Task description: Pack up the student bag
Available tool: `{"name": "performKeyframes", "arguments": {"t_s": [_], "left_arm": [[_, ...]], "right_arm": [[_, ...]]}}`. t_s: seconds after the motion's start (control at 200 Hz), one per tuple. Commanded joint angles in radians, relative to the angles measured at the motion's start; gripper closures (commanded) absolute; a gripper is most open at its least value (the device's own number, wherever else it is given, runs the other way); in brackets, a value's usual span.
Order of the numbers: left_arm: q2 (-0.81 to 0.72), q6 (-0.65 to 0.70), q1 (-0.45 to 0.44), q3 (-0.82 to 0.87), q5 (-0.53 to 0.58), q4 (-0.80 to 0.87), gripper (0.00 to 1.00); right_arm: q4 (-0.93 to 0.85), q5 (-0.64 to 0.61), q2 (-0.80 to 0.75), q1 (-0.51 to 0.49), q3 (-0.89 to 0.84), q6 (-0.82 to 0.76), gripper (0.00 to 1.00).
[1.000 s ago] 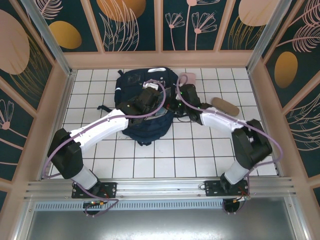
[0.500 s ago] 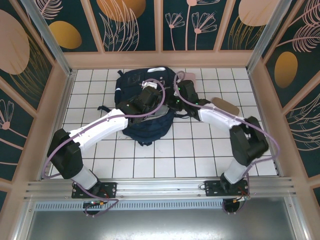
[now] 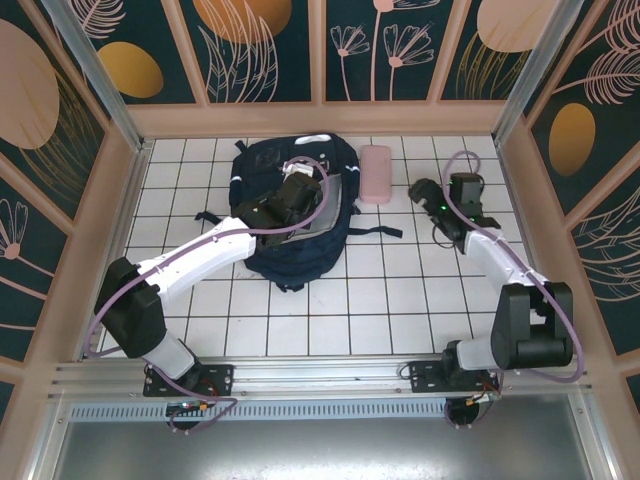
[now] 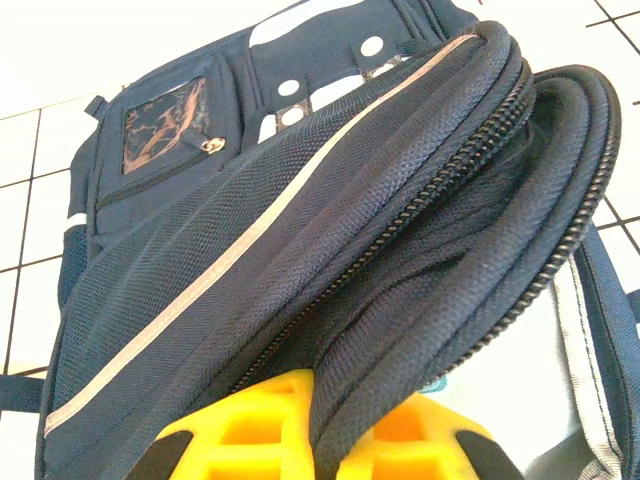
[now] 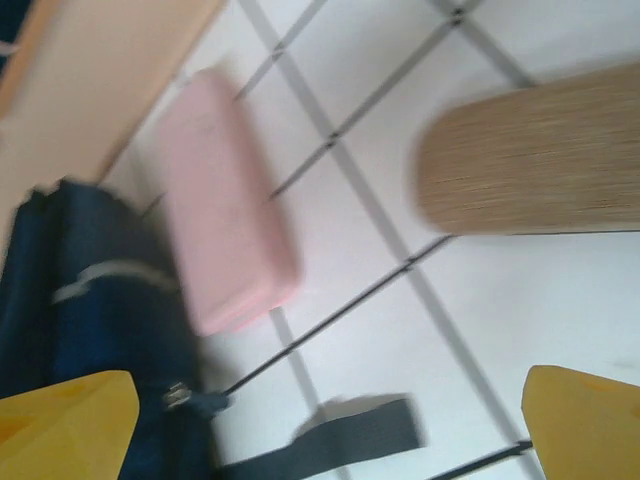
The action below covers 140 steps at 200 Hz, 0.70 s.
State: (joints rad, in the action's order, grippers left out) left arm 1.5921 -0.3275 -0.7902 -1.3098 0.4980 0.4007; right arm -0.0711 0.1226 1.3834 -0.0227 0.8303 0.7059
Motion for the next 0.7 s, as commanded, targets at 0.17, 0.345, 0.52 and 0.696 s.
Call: {"name": "performKeyframes", "arguments": {"t_s": [0.17, 0.345, 0.52, 0.696], "left_arm": [[-0.092, -0.056, -0.004, 0.001, -0.043, -0.169, 1.00], [-0.093, -0.057, -0.004, 0.006, -0.041, -0.171, 1.00], [-0.089, -0.051, -0.003, 0.005, -0.033, -0.169, 1.00], [-0.074, -0.047, -0.004, 0.000, -0.031, -0.165, 1.00]], "right_arm": [[0.095, 0.041, 0.176, 0.151, -0.043, 0.102, 0.01], [0.117, 0.013, 0.311, 0.169, 0.028, 0.122, 0.01], [0.056, -0.059, 0.426, 0.173, 0.172, 0.084, 0.01], [-0.022, -0.088, 0.550, 0.171, 0.339, 0.037, 0.01]]}}
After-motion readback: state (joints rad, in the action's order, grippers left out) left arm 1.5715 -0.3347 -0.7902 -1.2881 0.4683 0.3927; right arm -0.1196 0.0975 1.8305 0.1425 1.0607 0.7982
